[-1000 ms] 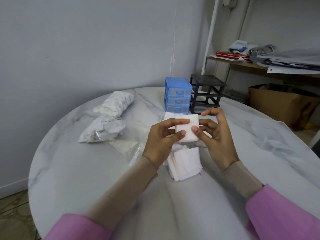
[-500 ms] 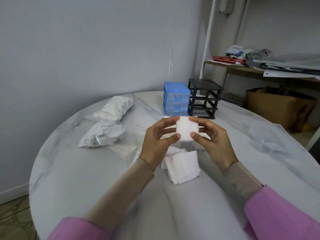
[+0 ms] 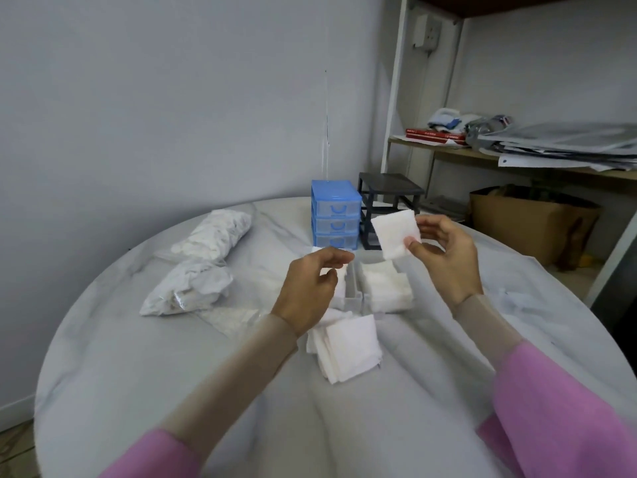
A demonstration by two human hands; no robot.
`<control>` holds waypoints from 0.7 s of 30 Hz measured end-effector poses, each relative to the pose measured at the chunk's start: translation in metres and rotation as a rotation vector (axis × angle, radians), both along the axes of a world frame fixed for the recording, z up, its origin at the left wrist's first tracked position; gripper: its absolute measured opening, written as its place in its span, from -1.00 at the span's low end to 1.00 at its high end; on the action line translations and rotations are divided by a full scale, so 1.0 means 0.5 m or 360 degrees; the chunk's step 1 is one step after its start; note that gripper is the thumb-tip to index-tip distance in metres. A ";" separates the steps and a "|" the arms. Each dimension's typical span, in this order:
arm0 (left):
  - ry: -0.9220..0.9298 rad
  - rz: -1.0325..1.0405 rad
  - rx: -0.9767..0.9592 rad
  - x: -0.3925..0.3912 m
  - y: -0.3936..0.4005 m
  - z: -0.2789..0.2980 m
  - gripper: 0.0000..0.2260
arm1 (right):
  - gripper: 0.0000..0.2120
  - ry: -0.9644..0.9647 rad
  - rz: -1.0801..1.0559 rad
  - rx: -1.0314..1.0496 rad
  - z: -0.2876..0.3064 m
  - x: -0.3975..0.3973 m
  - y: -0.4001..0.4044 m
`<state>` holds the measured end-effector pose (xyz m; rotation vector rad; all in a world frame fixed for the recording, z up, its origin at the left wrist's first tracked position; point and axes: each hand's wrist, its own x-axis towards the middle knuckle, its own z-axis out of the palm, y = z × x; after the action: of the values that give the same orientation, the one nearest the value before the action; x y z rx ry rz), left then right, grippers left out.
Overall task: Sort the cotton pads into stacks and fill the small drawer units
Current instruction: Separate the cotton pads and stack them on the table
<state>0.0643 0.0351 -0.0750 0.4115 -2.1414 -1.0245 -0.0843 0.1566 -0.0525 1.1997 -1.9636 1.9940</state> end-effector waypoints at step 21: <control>-0.1247 0.0102 -0.0512 -0.095 -0.022 -0.026 -0.47 | -0.76 0.0062 0.0263 0.1069 0.005 -0.118 -0.107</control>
<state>0.0170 0.0239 -0.0878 0.8111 -2.8942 -0.4895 -0.1434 0.1033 -0.0500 1.5405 -2.6951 1.3662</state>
